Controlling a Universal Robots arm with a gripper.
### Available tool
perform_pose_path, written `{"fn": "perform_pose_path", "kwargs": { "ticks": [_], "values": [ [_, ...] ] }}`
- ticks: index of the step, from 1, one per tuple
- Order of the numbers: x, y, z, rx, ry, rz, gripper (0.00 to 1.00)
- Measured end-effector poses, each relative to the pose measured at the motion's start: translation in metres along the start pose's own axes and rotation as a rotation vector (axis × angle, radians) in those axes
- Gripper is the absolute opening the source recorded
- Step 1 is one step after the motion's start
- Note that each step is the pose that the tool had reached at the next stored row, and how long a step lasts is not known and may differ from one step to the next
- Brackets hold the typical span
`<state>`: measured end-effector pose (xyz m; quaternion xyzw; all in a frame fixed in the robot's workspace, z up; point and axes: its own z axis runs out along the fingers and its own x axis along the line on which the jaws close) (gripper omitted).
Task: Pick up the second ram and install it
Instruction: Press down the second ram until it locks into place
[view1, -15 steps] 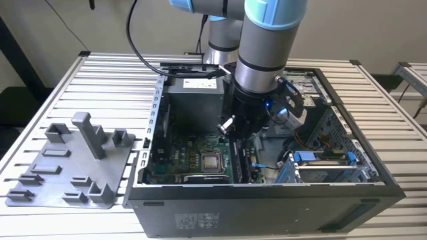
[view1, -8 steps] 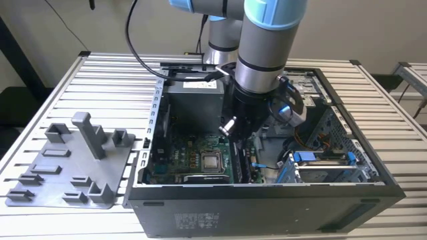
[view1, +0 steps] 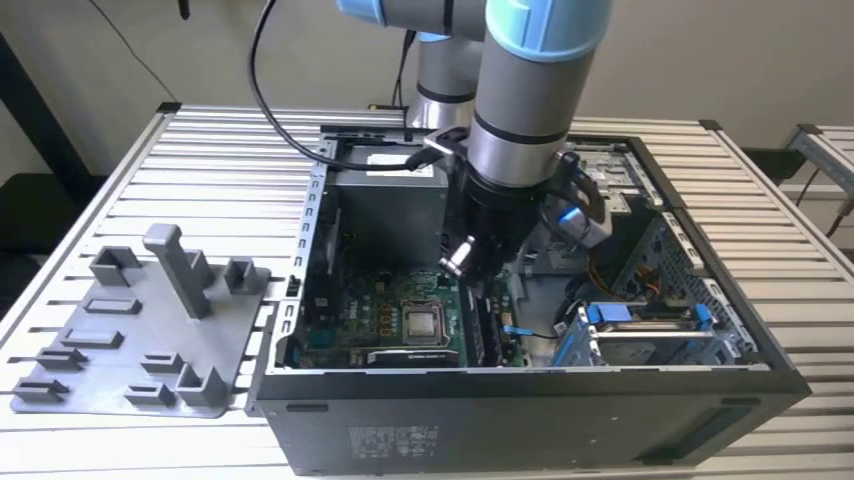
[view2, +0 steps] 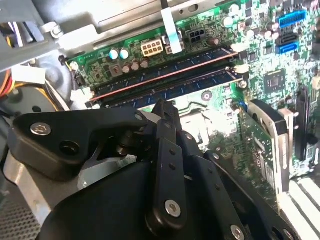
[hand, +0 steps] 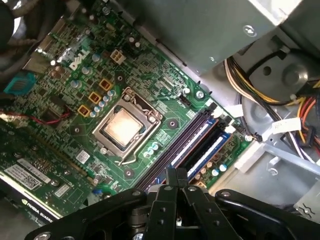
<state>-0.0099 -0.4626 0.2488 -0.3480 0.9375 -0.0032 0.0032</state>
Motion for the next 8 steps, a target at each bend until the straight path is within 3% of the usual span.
{"fn": "perform_pose_path", "kwargs": {
  "ticks": [8],
  "values": [
    [0.0003, 0.0003, 0.0007, -0.0006, -0.0012, -0.143, 0.11]
  ]
}}
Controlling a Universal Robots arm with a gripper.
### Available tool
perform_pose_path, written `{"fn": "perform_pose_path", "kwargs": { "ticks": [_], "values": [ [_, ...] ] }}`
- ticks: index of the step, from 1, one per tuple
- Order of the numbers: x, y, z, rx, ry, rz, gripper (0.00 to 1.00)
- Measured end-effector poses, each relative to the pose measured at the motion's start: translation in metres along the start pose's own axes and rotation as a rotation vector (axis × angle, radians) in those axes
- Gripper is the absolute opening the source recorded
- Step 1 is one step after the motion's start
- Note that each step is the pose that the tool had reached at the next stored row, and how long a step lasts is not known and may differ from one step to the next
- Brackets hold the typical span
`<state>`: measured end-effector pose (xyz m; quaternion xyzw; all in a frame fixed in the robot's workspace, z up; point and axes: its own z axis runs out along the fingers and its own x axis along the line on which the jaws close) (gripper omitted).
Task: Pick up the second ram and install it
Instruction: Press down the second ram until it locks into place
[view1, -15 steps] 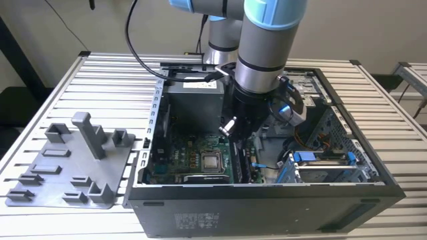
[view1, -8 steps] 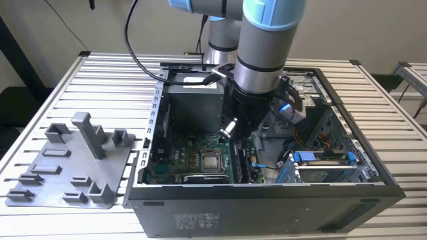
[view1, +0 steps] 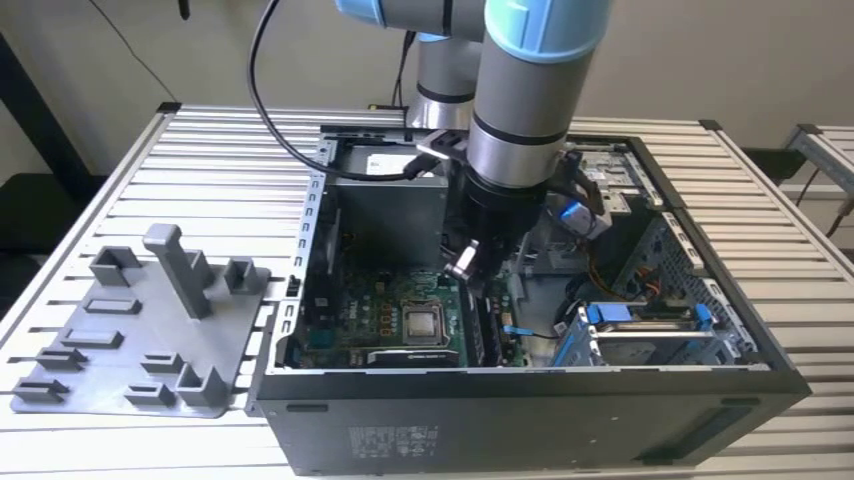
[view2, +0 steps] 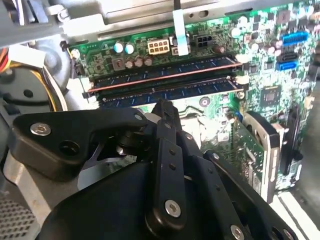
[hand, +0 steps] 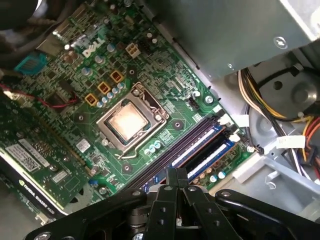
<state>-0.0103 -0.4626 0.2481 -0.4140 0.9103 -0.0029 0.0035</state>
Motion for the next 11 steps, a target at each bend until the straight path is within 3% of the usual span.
{"fn": "perform_pose_path", "kwargs": {
  "ticks": [11],
  "values": [
    [0.0001, 0.0002, 0.0009, -0.0008, -0.0017, -0.196, 0.11]
  ]
}}
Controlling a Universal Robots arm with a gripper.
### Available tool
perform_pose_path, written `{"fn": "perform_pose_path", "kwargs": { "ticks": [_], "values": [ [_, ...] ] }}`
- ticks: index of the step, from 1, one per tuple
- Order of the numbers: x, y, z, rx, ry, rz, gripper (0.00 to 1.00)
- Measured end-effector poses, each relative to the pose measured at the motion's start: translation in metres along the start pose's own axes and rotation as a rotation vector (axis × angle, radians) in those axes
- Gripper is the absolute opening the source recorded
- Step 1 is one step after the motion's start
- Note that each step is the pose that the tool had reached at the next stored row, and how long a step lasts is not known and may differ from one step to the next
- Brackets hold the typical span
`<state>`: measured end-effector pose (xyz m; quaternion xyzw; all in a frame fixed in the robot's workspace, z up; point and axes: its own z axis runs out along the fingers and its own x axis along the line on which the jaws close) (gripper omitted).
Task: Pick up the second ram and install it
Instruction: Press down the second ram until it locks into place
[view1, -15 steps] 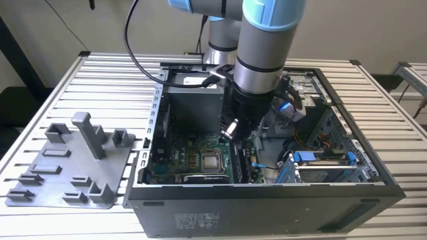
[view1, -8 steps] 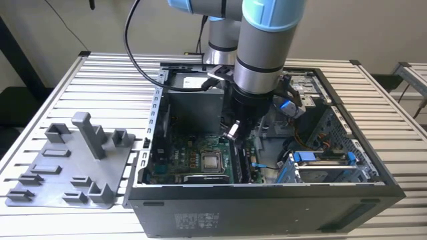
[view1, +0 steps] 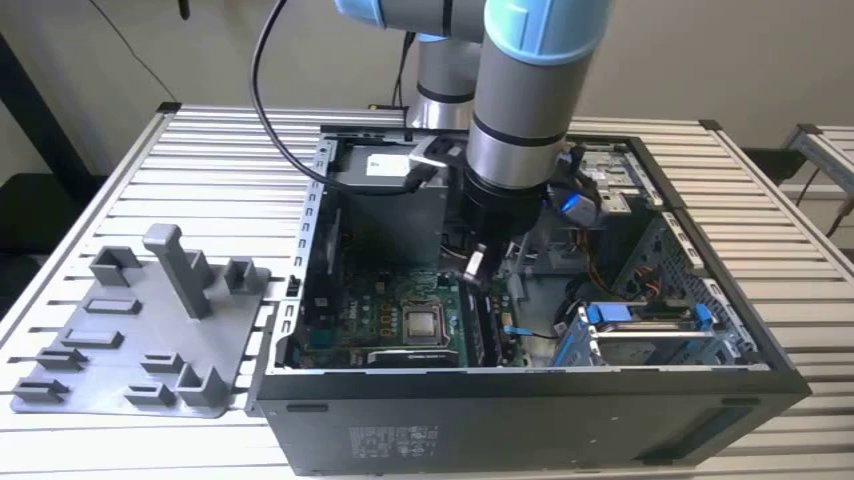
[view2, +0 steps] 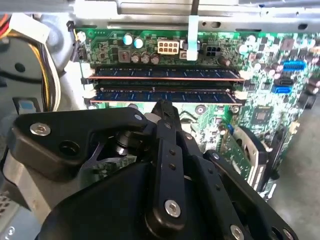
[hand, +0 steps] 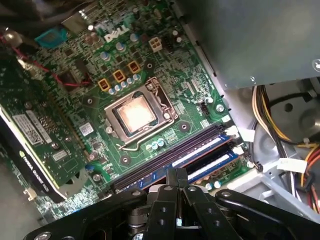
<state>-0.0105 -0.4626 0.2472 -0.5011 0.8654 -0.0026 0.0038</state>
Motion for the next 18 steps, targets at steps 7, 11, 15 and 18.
{"fn": "perform_pose_path", "kwargs": {
  "ticks": [7, 11, 15, 18],
  "values": [
    [0.0000, 0.0000, 0.0020, -0.0005, -0.0011, -0.128, 0.11],
    [0.0000, 0.0000, 0.0035, -0.0008, -0.0015, -0.200, 0.11],
    [0.0000, 0.0000, 0.0048, -0.0011, -0.0020, -0.274, 0.11],
    [0.0000, 0.0000, 0.0054, -0.0013, -0.0026, -0.328, 0.11]
  ]
}}
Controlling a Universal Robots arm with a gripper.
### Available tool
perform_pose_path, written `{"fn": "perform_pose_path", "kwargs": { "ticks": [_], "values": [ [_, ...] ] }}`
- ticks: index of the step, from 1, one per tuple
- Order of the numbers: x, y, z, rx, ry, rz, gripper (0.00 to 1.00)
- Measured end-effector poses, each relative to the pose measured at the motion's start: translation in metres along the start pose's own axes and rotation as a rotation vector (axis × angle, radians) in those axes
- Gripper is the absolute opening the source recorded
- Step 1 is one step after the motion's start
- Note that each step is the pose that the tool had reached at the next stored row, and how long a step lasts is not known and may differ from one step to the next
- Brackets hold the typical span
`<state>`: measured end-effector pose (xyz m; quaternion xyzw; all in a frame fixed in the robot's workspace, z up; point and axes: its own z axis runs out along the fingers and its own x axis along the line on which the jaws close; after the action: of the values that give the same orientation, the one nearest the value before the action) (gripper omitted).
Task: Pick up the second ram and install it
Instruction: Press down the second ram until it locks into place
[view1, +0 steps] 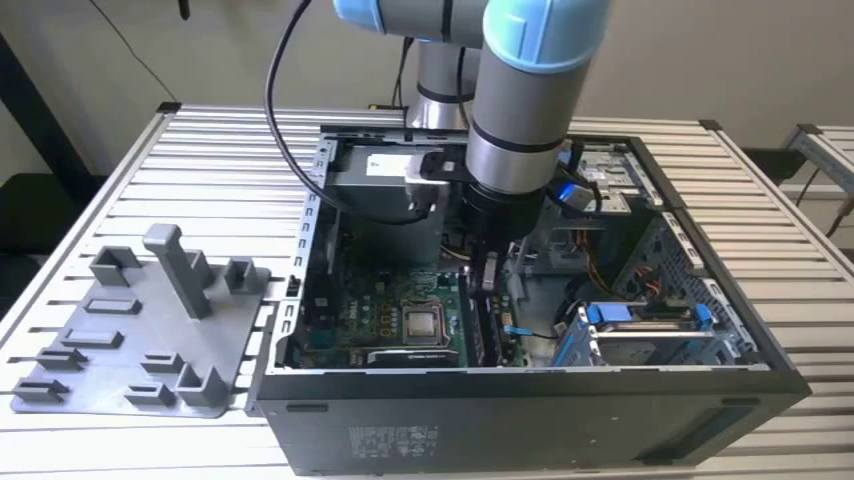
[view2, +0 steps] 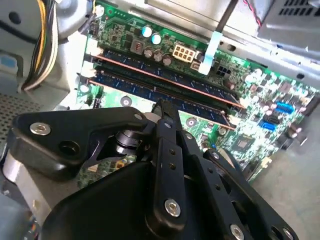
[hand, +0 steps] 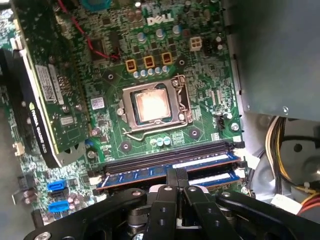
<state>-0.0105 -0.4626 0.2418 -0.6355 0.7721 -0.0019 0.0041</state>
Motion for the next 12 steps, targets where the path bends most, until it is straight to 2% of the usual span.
{"fn": "perform_pose_path", "kwargs": {
  "ticks": [8, 12],
  "values": [
    [0.0001, 0.0007, 0.0008, -0.0001, -0.0011, -0.129, 0.11],
    [0.0002, 0.0012, 0.0008, -0.0001, -0.0012, -0.135, 0.11]
  ]
}}
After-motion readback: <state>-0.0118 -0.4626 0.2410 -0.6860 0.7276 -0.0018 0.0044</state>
